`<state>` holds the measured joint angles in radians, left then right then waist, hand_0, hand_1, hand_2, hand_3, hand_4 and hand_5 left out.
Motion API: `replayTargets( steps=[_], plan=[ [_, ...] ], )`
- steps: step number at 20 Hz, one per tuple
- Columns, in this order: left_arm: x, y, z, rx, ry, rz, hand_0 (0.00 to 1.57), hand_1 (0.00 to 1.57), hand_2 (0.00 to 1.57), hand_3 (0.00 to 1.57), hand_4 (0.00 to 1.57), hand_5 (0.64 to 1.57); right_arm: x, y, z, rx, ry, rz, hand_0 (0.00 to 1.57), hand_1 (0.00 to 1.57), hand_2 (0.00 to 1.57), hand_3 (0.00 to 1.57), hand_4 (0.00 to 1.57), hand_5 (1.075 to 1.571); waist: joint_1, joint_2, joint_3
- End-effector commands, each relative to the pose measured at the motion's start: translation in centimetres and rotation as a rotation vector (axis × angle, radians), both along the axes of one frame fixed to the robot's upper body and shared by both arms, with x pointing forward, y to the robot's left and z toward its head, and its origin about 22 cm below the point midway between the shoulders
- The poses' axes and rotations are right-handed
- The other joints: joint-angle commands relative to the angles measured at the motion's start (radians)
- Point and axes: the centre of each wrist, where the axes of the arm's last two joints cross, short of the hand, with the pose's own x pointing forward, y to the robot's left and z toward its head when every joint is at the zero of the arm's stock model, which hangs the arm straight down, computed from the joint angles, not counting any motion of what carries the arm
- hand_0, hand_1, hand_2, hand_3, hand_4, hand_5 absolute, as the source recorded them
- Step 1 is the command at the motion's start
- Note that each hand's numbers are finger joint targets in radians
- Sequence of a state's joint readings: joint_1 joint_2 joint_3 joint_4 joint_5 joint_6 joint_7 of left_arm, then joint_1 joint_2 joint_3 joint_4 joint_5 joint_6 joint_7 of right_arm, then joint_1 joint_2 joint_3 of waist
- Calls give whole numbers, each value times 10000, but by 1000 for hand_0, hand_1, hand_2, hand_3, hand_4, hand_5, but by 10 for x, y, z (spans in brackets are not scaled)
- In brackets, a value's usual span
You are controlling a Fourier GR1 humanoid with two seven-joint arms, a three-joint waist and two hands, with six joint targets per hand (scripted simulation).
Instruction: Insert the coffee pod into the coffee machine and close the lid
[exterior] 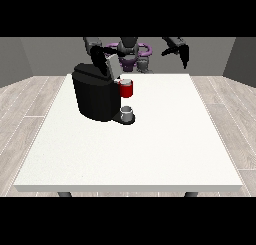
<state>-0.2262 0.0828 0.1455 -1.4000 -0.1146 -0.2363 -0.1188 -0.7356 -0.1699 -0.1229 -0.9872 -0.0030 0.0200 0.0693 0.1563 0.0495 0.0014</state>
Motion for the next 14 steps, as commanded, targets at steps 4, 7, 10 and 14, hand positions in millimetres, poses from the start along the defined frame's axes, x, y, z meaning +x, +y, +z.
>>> replayTargets(
  steps=[4, 7, 10, 14],
  plan=[
    [-3, -15, -5, 23, 266, -291, 0, 0, 0, 0, 358, 1571, 11, 34, 33, -726, -649, 745, 0, 0, 0, 0, 103, 1571, 379, 49, -16],
    [6, -12, 12, 235, 109, -363, 0, 0, 0, 0, 380, 1571, 13, 29, 44, -959, -988, 924, 0, 0, 0, 0, 0, 1571, 553, 261, -12],
    [10, -22, 15, 101, 94, -649, 0, 0, 0, 0, 362, 1571, 8, 64, 40, -899, -976, 850, 0, 0, 0, 0, 0, 1571, 804, 221, -13],
    [16, -23, 21, 444, 2, -710, 0, 0, 0, 0, 383, 1571, 9, 63, 66, -1637, -1555, 801, 0, 0, 0, 0, 102, 1571, 1055, 407, -14]
  ],
)
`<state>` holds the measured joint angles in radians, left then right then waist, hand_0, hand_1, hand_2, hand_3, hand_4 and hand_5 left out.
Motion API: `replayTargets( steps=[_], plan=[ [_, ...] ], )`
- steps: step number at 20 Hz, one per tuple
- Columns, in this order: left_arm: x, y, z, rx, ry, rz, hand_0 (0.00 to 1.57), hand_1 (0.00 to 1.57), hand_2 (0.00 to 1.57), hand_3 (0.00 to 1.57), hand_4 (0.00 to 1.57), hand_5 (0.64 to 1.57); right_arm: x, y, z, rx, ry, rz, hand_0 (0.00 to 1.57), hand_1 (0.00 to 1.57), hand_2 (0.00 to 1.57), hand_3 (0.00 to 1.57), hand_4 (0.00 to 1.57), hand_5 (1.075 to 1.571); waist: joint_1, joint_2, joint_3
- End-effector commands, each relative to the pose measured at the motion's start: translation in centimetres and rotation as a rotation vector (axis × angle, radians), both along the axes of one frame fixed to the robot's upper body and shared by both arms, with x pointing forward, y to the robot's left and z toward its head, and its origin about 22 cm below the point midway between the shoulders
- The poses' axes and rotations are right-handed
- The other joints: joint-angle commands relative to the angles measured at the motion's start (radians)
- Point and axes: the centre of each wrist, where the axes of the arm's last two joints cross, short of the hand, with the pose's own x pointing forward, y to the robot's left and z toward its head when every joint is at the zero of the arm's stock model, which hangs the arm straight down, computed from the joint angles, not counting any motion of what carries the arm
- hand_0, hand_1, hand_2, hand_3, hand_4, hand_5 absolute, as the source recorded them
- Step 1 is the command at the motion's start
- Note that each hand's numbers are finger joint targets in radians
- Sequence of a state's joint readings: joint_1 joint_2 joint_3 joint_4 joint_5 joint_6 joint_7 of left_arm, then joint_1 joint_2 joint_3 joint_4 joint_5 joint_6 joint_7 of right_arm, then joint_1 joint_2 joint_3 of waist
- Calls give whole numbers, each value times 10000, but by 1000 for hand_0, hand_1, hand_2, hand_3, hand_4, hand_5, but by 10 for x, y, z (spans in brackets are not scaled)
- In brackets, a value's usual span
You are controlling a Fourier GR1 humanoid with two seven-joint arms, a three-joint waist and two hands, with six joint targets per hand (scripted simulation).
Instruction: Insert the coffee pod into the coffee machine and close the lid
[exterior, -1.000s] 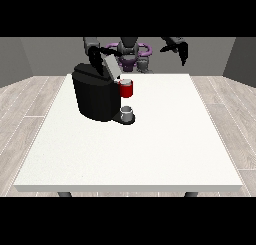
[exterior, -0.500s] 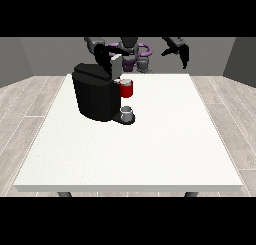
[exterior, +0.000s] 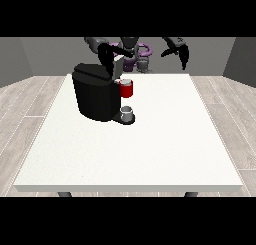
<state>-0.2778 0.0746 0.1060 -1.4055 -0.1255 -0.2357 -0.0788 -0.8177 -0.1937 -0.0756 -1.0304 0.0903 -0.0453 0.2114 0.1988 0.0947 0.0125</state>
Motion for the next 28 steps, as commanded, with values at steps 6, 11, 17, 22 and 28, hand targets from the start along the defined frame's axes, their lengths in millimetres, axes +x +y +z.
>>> replayTargets(
  steps=[6, 11, 17, 22, 28],
  plan=[
    [10, -16, 10, -83, -558, -897, 0, 0, 0, 0, 398, 1571, -1, 48, 73, -861, -2223, 799, 0, 0, 0, 0, 259, 1571, 1521, 500, -139],
    [18, -29, 27, -18, -705, -1073, 0, 0, 0, 0, 438, 1571, -4, 35, 82, -897, -2261, 703, 0, 0, 0, 0, 127, 1571, 1796, 751, -109],
    [20, -40, 30, 78, -1198, -1843, 0, 0, 0, 0, 418, 1571, -14, 22, 126, -1231, -2640, -65, 0, 0, 0, 0, 0, 1571, 2716, 1314, -115],
    [22, -68, 47, 59, -1914, -2442, 0, 0, 0, 0, 365, 1571, -15, 26, 153, -1505, -3592, 52, 0, 0, 0, 0, 0, 1571, 3275, 2035, -122],
    [33, -40, 71, -67, -2439, -2320, 0, 0, 0, 0, 352, 1571, -3, 31, 171, -1429, -4446, 208, 0, 0, 0, 0, 0, 1571, 3361, 2727, -128]
  ],
)
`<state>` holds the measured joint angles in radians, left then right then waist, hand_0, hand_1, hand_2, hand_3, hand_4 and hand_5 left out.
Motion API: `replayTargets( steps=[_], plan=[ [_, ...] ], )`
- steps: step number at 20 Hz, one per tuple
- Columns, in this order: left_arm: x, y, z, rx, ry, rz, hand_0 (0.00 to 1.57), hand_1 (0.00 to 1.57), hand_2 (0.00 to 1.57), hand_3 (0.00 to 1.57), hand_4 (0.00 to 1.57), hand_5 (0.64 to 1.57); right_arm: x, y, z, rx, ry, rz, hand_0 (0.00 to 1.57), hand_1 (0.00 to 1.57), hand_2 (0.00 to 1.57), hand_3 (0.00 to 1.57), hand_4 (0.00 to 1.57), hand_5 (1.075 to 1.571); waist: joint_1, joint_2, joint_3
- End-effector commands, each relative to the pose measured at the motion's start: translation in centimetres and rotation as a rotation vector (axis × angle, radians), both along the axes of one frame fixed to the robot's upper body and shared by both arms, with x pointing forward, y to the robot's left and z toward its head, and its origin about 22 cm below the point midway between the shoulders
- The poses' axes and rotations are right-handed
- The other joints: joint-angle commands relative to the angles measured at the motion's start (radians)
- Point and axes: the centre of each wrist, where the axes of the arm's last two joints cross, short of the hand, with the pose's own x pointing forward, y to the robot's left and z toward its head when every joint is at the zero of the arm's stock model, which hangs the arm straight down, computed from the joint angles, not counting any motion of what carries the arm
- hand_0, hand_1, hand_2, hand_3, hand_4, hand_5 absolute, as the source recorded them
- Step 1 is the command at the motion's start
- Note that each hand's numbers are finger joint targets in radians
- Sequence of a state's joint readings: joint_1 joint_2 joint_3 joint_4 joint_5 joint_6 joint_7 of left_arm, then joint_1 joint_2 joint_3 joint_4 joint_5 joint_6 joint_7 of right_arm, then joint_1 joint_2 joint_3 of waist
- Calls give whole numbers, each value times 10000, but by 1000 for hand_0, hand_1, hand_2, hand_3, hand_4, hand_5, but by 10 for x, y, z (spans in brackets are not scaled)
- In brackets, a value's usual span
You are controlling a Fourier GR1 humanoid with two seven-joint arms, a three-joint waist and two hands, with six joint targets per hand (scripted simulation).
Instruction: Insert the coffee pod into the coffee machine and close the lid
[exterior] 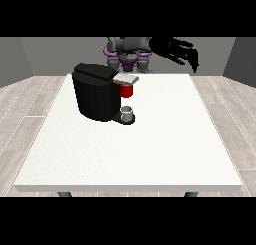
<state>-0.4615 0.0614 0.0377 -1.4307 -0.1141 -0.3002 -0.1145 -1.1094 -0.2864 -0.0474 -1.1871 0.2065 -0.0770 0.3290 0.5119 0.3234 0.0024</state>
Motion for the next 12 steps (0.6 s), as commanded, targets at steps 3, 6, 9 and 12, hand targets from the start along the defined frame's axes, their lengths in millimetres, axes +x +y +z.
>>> replayTargets(
  steps=[3, 6, 9, 12],
  plan=[
    [6, 14, 12, -165, -288, 47, 0, 0, 0, 0, 215, 1571, 8, 29, 3, 271, -492, 630, 0, 0, 0, 0, 0, 1571, 19, 468, -30],
    [-1, 8, 6, -116, -272, -221, 0, 0, 0, 0, 312, 1571, 17, 19, 20, 504, -315, 439, 0, 0, 0, 0, 53, 1571, 304, 451, -30],
    [8, 24, 29, -155, -544, -139, 0, 0, 0, 0, 272, 1571, 21, 9, 25, 410, -555, 851, 0, 0, 0, 0, 101, 1571, -21, 592, -27],
    [3, 4, 15, -300, -137, 26, 0, 0, 0, 0, 349, 1571, 24, 33, 10, 314, -392, 1370, 0, 0, 0, 0, 0, 1571, -286, 349, -27]
  ],
)
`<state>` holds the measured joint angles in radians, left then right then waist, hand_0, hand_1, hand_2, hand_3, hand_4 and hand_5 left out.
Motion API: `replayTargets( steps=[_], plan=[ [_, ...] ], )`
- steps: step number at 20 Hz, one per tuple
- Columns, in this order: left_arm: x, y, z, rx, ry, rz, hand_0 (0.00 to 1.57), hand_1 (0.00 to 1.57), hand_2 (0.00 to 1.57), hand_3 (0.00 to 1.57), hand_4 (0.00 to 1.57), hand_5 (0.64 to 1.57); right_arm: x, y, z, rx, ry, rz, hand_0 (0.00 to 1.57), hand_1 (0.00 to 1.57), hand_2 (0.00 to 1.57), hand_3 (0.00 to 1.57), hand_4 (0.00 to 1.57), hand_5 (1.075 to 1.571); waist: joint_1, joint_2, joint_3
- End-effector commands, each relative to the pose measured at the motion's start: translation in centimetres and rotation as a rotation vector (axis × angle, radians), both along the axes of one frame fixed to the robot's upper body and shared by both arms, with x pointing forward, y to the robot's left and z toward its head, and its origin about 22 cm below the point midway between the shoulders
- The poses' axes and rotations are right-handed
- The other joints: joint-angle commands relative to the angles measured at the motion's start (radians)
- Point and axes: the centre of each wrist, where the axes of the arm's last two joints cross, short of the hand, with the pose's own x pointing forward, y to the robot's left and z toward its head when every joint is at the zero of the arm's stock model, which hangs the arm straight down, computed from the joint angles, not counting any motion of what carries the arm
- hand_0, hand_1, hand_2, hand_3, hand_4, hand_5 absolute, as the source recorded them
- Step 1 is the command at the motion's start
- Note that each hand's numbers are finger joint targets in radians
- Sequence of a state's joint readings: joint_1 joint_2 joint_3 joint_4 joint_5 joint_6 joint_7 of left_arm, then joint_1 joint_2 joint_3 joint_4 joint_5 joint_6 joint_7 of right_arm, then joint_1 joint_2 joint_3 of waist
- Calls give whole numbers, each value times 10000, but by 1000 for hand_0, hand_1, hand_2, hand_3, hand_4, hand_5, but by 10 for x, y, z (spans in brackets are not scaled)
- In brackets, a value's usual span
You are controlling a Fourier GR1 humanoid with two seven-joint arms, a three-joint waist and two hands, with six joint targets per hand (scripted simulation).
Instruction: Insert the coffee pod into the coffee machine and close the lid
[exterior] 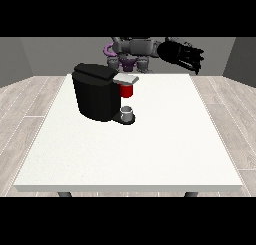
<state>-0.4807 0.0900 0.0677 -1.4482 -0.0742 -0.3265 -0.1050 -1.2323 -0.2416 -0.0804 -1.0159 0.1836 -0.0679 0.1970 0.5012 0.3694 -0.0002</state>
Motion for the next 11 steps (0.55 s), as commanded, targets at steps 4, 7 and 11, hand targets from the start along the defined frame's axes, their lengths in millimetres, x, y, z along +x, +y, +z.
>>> replayTargets(
  steps=[4, 7, 11],
  plan=[
    [-4, 13, -20, -204, 715, 414, 0, 0, 0, 0, 329, 1571, -6, 52, -39, 319, 43, 1375, 0, 0, 0, 0, 0, 1571, -827, -898, -2],
    [-15, 26, -35, -185, 1168, 882, 0, 0, 0, 0, 246, 1571, -5, 47, -68, 163, 169, 2234, 0, 0, 0, 0, 219, 1571, -1293, -1324, 1],
    [-24, 50, -53, -336, 1506, 1528, 0, 0, 0, 0, 266, 1571, -18, 68, -117, 554, 625, 2992, 0, 0, 0, 0, 259, 1571, -1869, -1832, 0]
  ],
)
